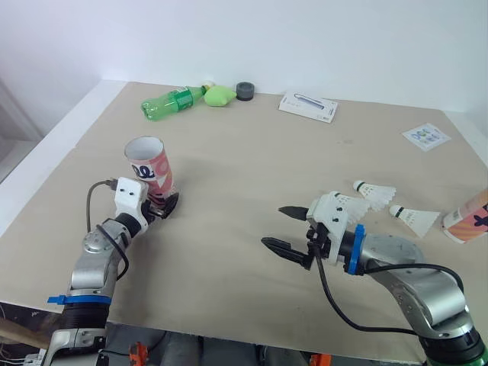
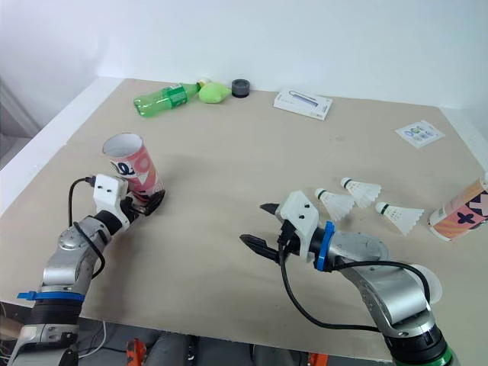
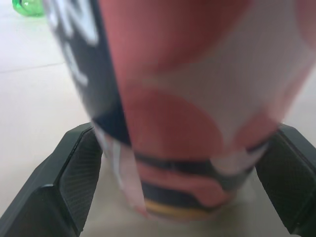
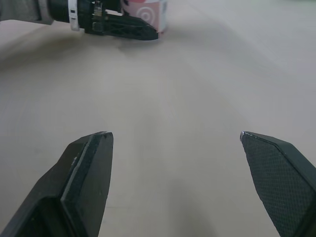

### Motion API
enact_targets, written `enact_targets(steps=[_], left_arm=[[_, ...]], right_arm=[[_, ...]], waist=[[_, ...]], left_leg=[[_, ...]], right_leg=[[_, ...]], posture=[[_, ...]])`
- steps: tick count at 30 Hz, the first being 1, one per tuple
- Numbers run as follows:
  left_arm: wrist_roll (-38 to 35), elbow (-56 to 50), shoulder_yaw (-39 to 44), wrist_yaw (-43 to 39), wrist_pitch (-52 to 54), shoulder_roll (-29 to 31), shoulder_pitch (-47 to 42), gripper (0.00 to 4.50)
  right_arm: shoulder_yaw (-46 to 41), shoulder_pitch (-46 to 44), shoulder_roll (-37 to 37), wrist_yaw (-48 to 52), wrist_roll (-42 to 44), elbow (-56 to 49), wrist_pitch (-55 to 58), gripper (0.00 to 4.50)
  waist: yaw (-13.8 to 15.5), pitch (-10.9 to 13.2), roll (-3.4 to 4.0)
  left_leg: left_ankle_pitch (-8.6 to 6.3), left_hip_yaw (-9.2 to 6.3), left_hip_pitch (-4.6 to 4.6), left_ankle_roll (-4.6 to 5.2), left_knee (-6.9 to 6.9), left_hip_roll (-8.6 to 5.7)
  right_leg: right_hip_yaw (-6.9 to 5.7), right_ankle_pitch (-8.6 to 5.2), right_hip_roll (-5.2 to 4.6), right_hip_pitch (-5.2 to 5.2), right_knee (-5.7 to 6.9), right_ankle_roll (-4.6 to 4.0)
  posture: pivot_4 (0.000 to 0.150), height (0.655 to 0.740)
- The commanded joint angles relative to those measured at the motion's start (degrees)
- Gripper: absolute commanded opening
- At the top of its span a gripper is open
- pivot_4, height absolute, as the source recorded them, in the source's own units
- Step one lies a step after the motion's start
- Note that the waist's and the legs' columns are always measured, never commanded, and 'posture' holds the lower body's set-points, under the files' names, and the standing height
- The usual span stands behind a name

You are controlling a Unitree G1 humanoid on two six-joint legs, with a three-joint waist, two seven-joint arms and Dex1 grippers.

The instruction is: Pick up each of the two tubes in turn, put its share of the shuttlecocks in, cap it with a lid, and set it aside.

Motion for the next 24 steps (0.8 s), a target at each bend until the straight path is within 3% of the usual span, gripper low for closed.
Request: enact_targets(steps=[1,11,19,24], left_arm=[[0.3,0.1,-0.3,-0.3,-1.6,0.1,-1.0,4.5],[0.2,1.6,-0.3,-0.1,-2.6,-0.5,-2.0,4.5],[0.0,2.1,-0.3,0.2,-1.7,-0.7,-3.0,2.82],[-0.5,0.8,-1.1,-2.7,-2.0,0.1,-2.3,2.82]], right_arm=[[-1.9,-0.6,0.1,-0.6,0.0,-1.8,-1.0,4.41],[-2.1,-0.6,-0.3,-0.5,-0.3,-1.7,-1.1,4.41],[-1.6,-0.9,-0.4,-0.2,-0.4,-1.4,-0.9,4.5],[-2.3,-0.9,-0.3,0.0,0.0,-1.4,-0.9,4.5]], waist=[[0.0,0.0,0.0],[0.0,0.0,0.0],[0.0,0.0,0.0],[0.0,0.0,0.0]], left_leg=[[0.0,0.0,0.0,0.0,0.0,0.0],[0.03,-0.01,0.0,0.02,0.0,0.0],[0.05,-0.01,0.0,0.02,0.0,0.0],[0.05,-0.01,0.0,0.02,0.0,0.0]], right_leg=[[0.0,0.0,0.0,0.01,0.0,0.0],[0.02,0.03,0.01,0.02,0.0,0.03],[0.03,0.04,0.02,0.02,0.0,0.04],[0.04,0.05,0.02,0.02,0.0,0.04]], posture=[[0.15,0.7294],[0.15,0.7294],[0.15,0.7294],[0.15,0.7294]])
